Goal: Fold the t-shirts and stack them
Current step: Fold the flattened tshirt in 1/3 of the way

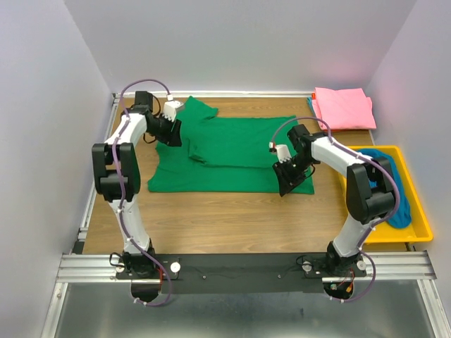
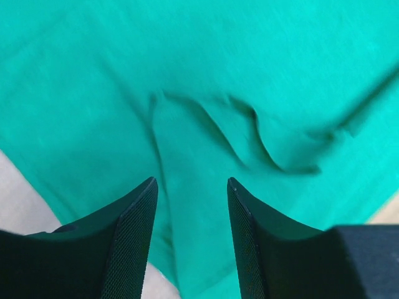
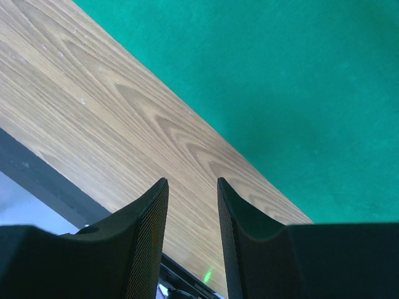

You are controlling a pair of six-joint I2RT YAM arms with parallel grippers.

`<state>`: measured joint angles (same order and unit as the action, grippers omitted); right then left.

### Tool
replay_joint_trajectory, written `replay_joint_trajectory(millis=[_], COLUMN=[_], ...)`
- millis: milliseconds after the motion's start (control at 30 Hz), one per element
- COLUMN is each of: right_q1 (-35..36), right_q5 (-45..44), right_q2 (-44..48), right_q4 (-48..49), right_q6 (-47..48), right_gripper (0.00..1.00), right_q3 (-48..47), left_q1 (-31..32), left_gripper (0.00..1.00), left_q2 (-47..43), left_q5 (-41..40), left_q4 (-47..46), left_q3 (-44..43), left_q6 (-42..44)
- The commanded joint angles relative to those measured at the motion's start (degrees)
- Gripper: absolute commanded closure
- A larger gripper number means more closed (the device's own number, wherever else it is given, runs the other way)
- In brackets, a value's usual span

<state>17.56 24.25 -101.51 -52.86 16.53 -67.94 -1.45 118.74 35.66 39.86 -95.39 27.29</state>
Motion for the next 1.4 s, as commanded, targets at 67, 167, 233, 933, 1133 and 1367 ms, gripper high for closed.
replay_joint_trajectory(millis=[67, 167, 233, 933, 1133, 1367], right_q1=[-0.1, -0.1, -0.1, -1.3, -1.7, -3.1], right_q5=[-2.2, -3.2, -3.9, -10.4, -14.7, -20.3], right_q2=[2.3, 1.8, 1.3, -1.1, 0.0, -1.4], right_q4=[1.2, 2.1, 2.6, 4.5, 4.6, 7.9], right_q6=[0.8, 0.3, -0.5, -1.0, 1.4, 4.5], right_gripper=[0.56, 0.59, 0.62, 0.71, 0.71, 0.71], right_q3=[0.4, -0.3, -1.0, -0.6, -2.2, -0.7], left_q1=[0.0, 1.3, 3.7, 12.5, 8.8, 0.5], left_gripper=[0.51, 0.6, 0.66, 0.59, 0.54, 0.54], left_q2=[-12.6, -14.6, -14.3, 2.8, -7.8, -22.0], left_q5=[1.3, -0.7, -1.4, -2.2, -4.5, -11.6], left_q4=[0.2, -0.1, -0.9, -5.6, -1.5, 5.4], left_q3=[10.1, 15.5, 17.3, -4.6, 4.6, 25.4], left_q6=[2.3, 4.2, 3.7, -7.5, -3.0, 8.5])
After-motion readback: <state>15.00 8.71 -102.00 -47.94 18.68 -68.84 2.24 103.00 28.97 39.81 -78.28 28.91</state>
